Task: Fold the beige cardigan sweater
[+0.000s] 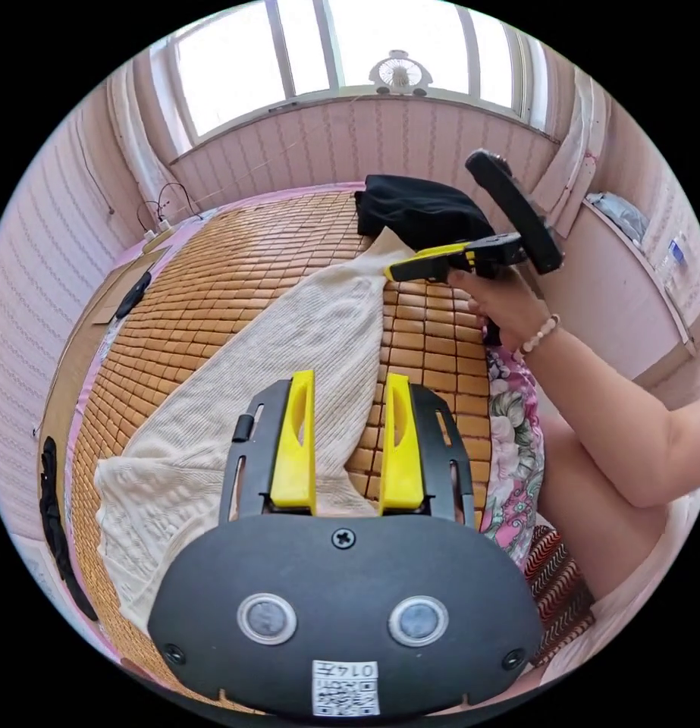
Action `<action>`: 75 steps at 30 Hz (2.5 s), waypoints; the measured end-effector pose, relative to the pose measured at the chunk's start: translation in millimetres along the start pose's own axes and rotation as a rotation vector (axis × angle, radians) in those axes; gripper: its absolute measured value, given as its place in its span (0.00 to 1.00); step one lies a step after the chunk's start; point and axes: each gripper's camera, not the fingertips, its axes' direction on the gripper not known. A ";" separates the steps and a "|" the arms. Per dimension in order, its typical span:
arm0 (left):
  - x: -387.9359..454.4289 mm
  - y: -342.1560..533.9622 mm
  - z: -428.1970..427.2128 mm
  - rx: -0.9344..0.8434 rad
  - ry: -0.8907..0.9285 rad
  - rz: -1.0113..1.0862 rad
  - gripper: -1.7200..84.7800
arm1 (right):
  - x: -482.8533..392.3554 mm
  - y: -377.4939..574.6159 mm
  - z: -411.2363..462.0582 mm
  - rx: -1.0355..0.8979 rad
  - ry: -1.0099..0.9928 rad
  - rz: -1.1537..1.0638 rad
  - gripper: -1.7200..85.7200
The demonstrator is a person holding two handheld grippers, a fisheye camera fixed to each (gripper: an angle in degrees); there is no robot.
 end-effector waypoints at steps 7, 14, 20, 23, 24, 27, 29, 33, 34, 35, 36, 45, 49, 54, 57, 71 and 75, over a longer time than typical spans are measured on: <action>-8.2 -13.1 42.3 -0.078 0.045 -0.104 0.05 | 20.1 -7.5 -10.8 0.006 -0.055 0.037 0.14; -22.7 -6.2 43.9 -0.045 0.066 -0.190 0.02 | 25.9 -7.4 -19.7 -0.005 -0.208 -0.058 0.02; -39.9 9.9 33.9 -0.012 0.112 -0.276 0.01 | 47.3 4.2 -38.7 0.075 -0.388 0.028 0.02; -45.3 18.1 36.8 -0.022 0.124 -0.283 0.01 | 44.1 13.2 -40.9 0.068 -0.360 0.036 0.02; -46.0 19.1 36.5 -0.022 0.123 -0.281 0.01 | 41.9 14.1 -42.0 0.069 -0.352 0.027 0.02; -49.7 24.0 33.2 -0.019 0.118 -0.276 0.01 | 33.0 19.9 -45.6 0.067 -0.344 -0.006 0.02; -54.6 30.4 22.9 0.020 0.116 -0.289 0.01 | 34.8 28.5 -57.9 0.135 -0.436 0.007 0.02; -71.1 48.0 -9.7 0.144 0.107 -0.366 0.01 | 10.7 31.9 -95.5 0.262 -0.617 -0.079 0.02; -79.1 57.2 -23.1 0.189 0.103 -0.404 0.01 | -16.4 32.0 -110.5 0.278 -0.606 -0.161 0.02; -87.6 68.3 -37.0 0.227 0.102 -0.438 0.01 | -50.1 30.9 -125.0 0.290 -0.626 -0.248 0.02; -91.7 74.1 -44.2 0.241 0.099 -0.448 0.01 | -68.9 29.4 -132.5 0.298 -0.651 -0.289 0.02; -161.8 258.0 -191.6 0.311 -0.107 -0.689 0.13 | -450.8 121.6 -216.4 0.085 -1.056 -0.998 0.07; -165.3 382.7 -228.7 0.218 -0.178 -0.851 0.17 | -534.4 242.5 -145.4 -0.212 -0.725 -1.230 0.08; -170.5 463.7 -244.5 0.154 -0.165 -0.988 0.16 | -497.3 291.5 -121.8 -0.231 -0.586 -1.244 0.09; -185.6 484.7 -249.1 0.207 -0.154 -1.049 0.16 | -471.7 288.5 -113.7 -0.169 -0.450 -1.234 0.10; -226.4 442.4 -202.4 0.111 -0.025 -0.917 0.16 | -455.4 203.1 -7.5 -0.302 -0.250 -0.895 0.13; -209.2 429.8 -185.9 0.006 -0.071 -0.793 0.16 | -443.6 177.1 -9.8 -0.315 -0.352 -0.828 0.04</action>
